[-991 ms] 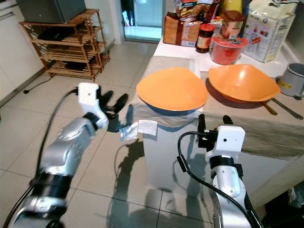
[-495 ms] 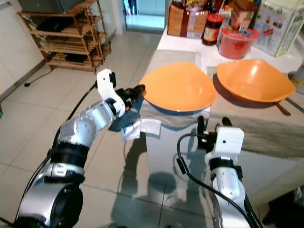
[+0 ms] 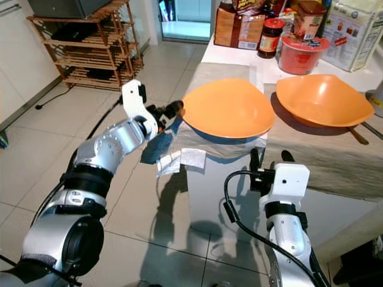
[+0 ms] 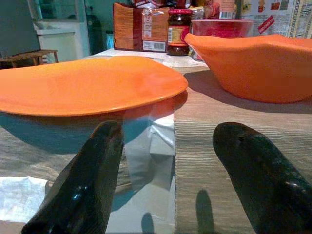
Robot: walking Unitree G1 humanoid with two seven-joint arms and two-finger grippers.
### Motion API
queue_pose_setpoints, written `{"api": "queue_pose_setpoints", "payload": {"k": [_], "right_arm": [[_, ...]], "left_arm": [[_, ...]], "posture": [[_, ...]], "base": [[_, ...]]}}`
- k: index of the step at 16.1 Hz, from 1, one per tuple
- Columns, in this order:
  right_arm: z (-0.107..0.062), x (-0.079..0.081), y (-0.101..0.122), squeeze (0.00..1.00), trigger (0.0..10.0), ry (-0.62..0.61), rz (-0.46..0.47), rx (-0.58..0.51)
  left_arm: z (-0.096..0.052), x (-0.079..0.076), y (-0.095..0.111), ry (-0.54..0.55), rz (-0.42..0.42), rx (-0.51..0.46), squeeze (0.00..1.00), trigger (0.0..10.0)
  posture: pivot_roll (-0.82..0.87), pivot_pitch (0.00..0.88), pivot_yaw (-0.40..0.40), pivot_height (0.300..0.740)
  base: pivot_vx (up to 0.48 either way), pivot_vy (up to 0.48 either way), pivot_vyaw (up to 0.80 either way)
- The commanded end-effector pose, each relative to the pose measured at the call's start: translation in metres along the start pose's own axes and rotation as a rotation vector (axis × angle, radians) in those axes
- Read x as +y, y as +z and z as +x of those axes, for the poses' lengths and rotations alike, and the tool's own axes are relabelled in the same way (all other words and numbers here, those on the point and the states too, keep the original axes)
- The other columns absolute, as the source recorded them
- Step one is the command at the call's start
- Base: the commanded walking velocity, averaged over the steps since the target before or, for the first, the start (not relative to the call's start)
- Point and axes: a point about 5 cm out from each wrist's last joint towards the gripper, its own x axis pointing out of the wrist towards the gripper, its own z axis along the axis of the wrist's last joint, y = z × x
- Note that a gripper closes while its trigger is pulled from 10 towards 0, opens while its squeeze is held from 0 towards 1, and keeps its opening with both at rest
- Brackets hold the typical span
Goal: Setting the table
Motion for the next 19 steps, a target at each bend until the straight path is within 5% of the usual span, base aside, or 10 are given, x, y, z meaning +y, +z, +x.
{"api": "queue_pose_setpoints", "payload": {"k": [1, 4, 5, 12, 19], "right_arm": [[0.000, 0.000, 0.002, 0.00, 10.0, -0.008, -0.004, -0.004], [0.000, 0.001, 0.002, 0.00, 10.0, -0.002, 0.000, -0.004], [0.000, 0.002, 0.002, 0.00, 10.0, 0.000, 0.001, -0.006], [-0.007, -0.003, 0.004, 0.00, 10.0, 0.002, -0.015, -0.003], [-0.010, -0.005, 0.004, 0.00, 10.0, -0.002, -0.021, 0.008]], "left_arm": [[0.001, 0.000, 0.003, 0.005, 0.012, 0.001, 1.00, 10.0], [0.004, 0.000, -0.002, 0.004, 0.013, 0.021, 1.00, 10.0], [0.005, 0.000, -0.005, 0.001, 0.003, 0.029, 0.00, 10.0], [0.016, -0.006, -0.017, 0.003, -0.117, 0.077, 0.00, 10.0], [0.021, -0.016, -0.015, -0.020, -0.132, 0.067, 0.00, 10.0]], "posture": [[-0.12, 0.050, 0.079, 0.740], [-0.12, 0.049, 0.078, 0.740], [-0.13, 0.048, 0.077, 0.740], [-0.17, 0.045, 0.072, 0.740], [-0.18, 0.057, 0.074, 0.740]], "base": [[0.000, 0.000, 0.00], [0.000, 0.000, 0.00], [0.000, 0.000, 0.00], [0.000, 0.000, 0.00], [0.000, 0.000, 0.00]]}}
